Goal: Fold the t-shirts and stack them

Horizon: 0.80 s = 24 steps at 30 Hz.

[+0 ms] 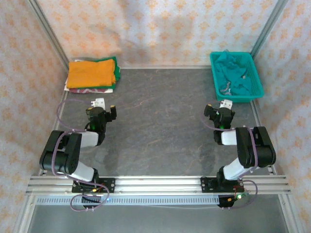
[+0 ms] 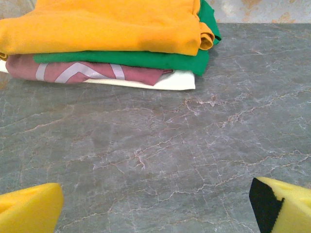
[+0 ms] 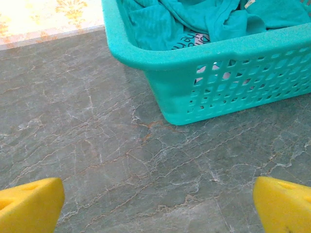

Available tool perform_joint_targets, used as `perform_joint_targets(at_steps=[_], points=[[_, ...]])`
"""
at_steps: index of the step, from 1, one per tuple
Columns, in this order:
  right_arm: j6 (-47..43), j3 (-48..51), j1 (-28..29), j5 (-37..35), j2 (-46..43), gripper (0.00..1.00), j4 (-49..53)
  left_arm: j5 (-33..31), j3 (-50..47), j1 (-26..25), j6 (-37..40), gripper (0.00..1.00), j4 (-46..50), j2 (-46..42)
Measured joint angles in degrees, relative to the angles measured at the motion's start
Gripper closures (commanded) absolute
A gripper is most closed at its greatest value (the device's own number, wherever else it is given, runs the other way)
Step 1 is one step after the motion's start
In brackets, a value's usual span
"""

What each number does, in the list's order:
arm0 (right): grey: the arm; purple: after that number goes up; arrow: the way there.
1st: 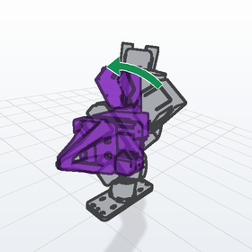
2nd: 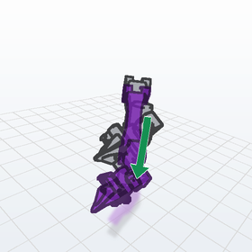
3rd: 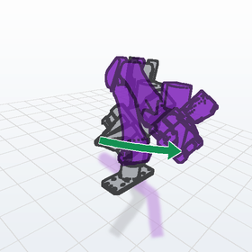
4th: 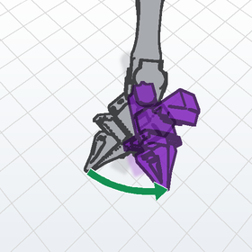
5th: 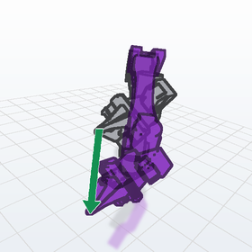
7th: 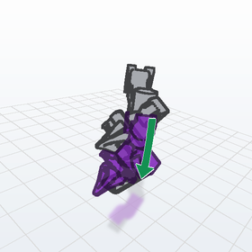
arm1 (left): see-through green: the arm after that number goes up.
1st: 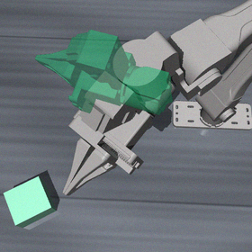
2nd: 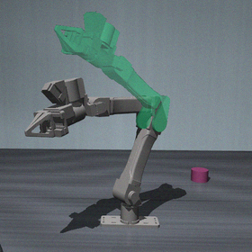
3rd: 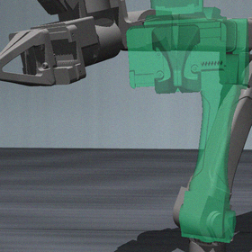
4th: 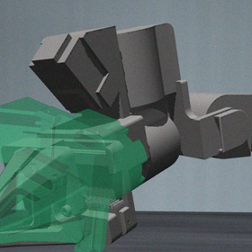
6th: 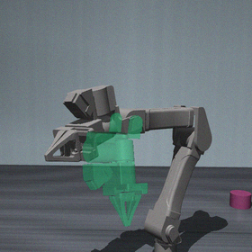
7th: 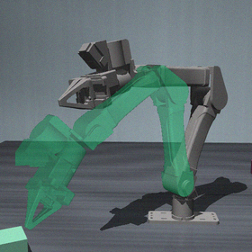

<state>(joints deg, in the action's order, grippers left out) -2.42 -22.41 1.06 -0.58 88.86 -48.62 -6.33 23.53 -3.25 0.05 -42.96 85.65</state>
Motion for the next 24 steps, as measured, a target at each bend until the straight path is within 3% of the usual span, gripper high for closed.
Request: perform_joint_targets(at_steps=[19, 21, 24], points=[[0.0, 0.09, 0.26, -0.57, -0.31, 0.02, -0.11, 0.0, 0.07, -0.02, 0.0, 0.0, 0.35, -0.11], [-0.39, 0.7, 1.38, -3.04, -3.65, 0.02, 2.12, -0.07, 0.96, -0.09, 0.02, 0.0, 4.87, -1.97], [0.35, -1.09, 4.26, -6.34, -15.41, 0.01, 13.51, -1.36, 3.98, -1.14, -1.7, 0.0, 16.15, -11.32]])
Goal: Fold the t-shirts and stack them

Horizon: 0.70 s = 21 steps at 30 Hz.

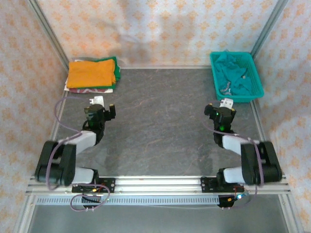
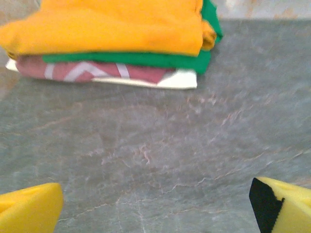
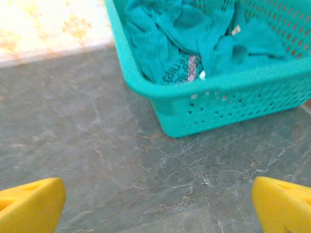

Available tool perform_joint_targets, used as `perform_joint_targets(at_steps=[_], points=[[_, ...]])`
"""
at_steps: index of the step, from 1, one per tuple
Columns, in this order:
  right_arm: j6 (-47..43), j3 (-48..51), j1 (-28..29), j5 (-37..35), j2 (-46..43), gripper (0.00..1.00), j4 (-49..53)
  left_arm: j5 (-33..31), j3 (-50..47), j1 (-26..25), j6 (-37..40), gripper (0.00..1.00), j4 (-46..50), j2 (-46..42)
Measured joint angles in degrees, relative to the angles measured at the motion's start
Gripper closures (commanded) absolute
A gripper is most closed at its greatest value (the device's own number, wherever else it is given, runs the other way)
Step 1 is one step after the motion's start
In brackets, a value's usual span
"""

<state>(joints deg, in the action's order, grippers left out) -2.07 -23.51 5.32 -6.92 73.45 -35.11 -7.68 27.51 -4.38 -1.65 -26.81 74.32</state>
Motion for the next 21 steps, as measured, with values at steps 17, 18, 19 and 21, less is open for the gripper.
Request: perform_joint_targets(at_steps=[17, 18, 19, 21], points=[[17.94, -84.91, -16.15, 7.26, 35.82, 0.14, 66.86, 10.51, 58.01, -28.63, -1.25, 0.01, 32.35, 21.9], [17.9, -90.03, -16.72, 8.28, 40.06, 0.13, 69.7, 11.21, 59.84, -29.79, -1.09, 0.0, 33.4, 24.22], [17.86, -96.19, -17.31, 9.22, 45.16, 0.11, 72.98, 12.0, 61.24, -31.08, -0.83, 0.0, 34.42, 26.38], [17.51, -107.93, -17.97, 11.06, 54.66, 0.11, 79.34, 13.25, 61.96, -32.92, -0.79, 0.0, 36.02, 28.44]])
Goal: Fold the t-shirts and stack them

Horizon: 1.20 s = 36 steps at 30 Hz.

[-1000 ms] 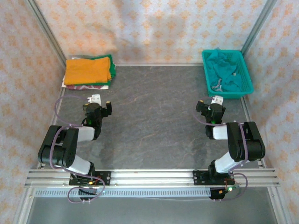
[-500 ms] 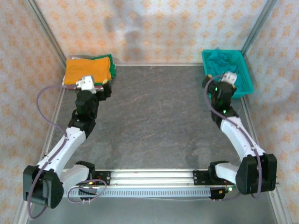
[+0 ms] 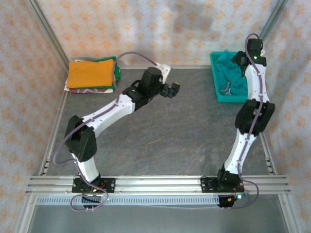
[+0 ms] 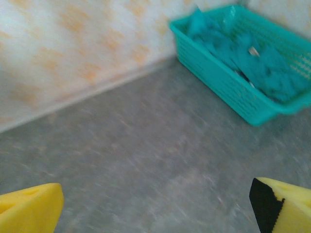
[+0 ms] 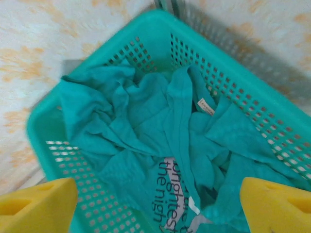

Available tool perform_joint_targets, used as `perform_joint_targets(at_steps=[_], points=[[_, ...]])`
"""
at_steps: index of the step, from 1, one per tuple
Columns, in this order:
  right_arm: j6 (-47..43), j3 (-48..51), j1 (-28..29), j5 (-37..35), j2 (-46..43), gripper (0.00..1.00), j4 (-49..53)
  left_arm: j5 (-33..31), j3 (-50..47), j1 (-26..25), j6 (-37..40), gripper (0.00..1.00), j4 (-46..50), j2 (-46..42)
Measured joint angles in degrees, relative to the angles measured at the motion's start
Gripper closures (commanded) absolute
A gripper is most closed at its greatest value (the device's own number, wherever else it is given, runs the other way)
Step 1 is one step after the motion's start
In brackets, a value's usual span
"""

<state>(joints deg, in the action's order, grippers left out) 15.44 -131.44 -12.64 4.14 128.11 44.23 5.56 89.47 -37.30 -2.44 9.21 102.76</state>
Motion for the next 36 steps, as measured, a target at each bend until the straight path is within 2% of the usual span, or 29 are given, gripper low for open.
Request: perform_joint_targets(at_steps=[2, 4, 9, 12, 13, 16, 21, 27, 36], points=[[-0.07, -12.81, -0.15, 1.86, 10.1, 0.1, 6.23, 1.16, 0.0, -1.05, -0.09, 0.0, 1.55, 0.66], [0.0, -19.28, -0.15, 3.76, 16.5, 0.09, 9.53, 1.6, -0.02, -1.22, -0.15, 0.0, 2.1, 0.48], [0.83, -17.55, 0.26, 10.25, 21.59, 0.1, 11.47, 1.42, -6.12, -0.81, -0.81, 0.0, 0.68, -3.45], [1.92, -17.11, 0.48, 12.87, 22.93, 0.21, 10.93, 0.94, -11.02, -0.81, -1.53, 0.0, 0.31, -5.92], [2.36, -17.75, 0.5, 13.55, 23.63, 0.28, 10.8, 0.74, -12.24, -0.81, -1.81, 0.0, 0.2, -6.34], [3.54, -19.82, 0.61, 14.97, 25.83, 0.73, 9.75, -0.07, -14.78, -0.81, -2.34, 0.0, -0.02, -6.84], [5.33, -20.39, 0.59, 16.02, 26.43, 1.0, 7.98, -1.18, -15.93, -0.81, -2.67, 0.0, 0.0, -7.72], [7.06, -20.31, 0.5, 16.41, 22.01, 1.0, 6.6, -3.1, -17.66, -0.81, -2.69, 0.0, -2.03, -14.12], [4.5, -22.36, 3.5, 12.13, -3.1, 1.0, 2.73, -3.48, -20.37, -0.81, -3.69, 0.0, -7.02, -28.33]])
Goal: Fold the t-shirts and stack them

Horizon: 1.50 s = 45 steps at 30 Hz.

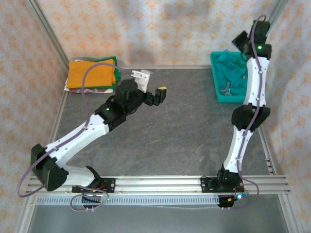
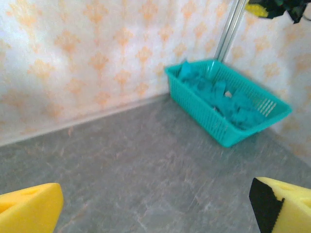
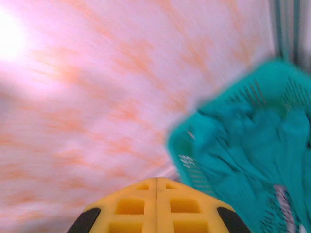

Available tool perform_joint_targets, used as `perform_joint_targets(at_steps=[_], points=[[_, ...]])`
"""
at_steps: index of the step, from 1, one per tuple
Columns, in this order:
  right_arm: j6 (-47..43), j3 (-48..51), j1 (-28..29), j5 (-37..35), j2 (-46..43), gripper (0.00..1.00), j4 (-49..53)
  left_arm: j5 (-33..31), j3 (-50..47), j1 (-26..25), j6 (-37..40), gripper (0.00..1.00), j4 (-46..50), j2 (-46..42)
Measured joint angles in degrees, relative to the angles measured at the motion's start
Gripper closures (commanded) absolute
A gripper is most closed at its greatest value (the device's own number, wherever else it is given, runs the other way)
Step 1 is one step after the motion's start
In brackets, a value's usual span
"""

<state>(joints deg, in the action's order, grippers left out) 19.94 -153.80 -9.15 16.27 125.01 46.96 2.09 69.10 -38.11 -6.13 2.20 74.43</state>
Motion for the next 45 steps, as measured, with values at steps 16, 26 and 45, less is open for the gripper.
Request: perform_joint_targets(at_steps=[16, 26, 45], points=[[-3.15, 8.33, -0.33, 5.42, -3.82, 0.97, 5.84, 0.17, -6.36, 0.0, 0.61, 0.0, -0.83, -3.52], [-6.64, 9.46, -1.42, 1.38, 11.91, 0.53, 9.57, -1.81, -13.66, 0.0, 0.39, 0.0, -1.14, -3.06], [0.35, 2.03, -1.95, 1.07, 32.26, 0.57, -1.03, -4.09, -12.13, 0.02, 1.66, 0.0, 0.61, 4.85]])
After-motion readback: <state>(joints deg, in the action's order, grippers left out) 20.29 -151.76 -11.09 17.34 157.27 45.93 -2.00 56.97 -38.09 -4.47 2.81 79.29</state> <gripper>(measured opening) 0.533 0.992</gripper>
